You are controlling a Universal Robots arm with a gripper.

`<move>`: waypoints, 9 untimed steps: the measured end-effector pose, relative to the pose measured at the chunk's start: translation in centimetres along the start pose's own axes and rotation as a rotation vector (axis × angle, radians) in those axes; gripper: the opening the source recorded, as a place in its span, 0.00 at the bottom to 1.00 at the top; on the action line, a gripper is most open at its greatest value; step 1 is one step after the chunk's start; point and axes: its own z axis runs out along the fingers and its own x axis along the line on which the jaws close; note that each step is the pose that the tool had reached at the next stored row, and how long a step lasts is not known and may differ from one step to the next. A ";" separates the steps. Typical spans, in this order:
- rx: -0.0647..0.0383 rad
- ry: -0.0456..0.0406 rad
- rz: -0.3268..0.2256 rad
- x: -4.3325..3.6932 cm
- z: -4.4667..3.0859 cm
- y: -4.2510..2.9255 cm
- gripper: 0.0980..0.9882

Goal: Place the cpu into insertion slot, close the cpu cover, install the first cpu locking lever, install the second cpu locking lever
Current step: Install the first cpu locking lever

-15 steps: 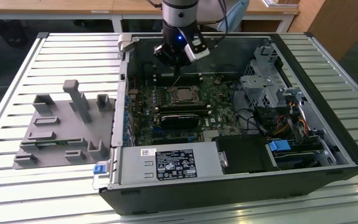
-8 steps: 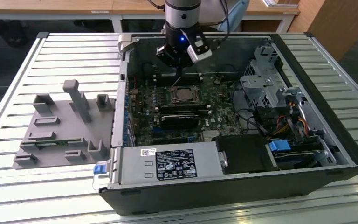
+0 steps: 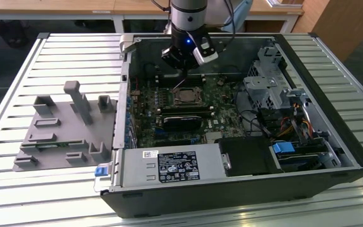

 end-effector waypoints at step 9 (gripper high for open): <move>-0.002 0.0001 0.000 -0.76 0.57 -0.01 0.01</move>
